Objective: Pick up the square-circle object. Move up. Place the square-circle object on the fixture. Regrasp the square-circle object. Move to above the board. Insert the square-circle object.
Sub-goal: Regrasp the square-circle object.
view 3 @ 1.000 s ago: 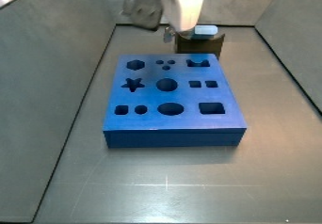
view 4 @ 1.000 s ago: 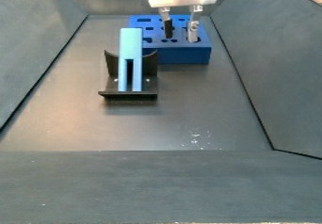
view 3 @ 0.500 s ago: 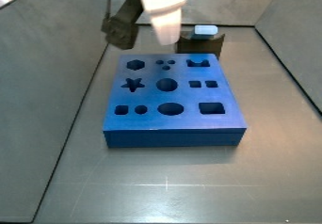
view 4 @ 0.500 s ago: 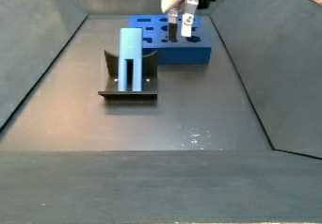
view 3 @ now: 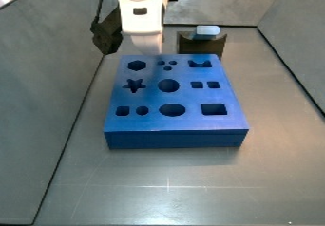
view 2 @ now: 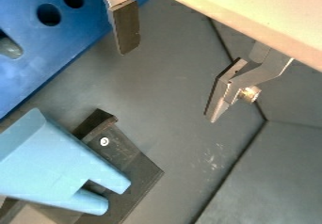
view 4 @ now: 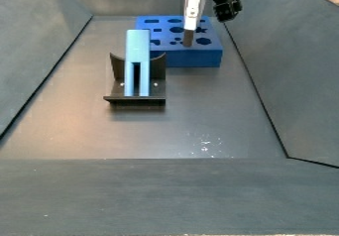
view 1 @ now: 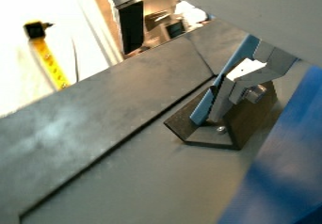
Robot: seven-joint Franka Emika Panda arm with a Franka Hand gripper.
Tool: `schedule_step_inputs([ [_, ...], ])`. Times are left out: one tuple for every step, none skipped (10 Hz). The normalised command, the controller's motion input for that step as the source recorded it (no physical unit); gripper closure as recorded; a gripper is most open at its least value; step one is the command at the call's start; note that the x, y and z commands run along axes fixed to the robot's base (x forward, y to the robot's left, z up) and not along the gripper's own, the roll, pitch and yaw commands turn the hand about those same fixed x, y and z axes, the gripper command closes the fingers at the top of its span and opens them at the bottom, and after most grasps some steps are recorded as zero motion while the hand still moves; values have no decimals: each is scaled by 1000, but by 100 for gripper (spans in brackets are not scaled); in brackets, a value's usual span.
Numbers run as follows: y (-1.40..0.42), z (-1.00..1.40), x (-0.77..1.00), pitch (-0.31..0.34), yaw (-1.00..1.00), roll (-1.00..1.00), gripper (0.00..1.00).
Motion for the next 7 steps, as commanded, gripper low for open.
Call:
schedule_step_inputs([
  [-26,-42,69,625,115,290,0],
  [-43,-22,67,577,245,235,0],
  [-50,-2,67,480,362,179,0],
  [-47,-5,69,376,423,148,0],
  [-43,-11,66,265,448,132,0],
  [-48,-11,62,134,434,116,0],
  [-48,-7,63,50,402,101,0],
])
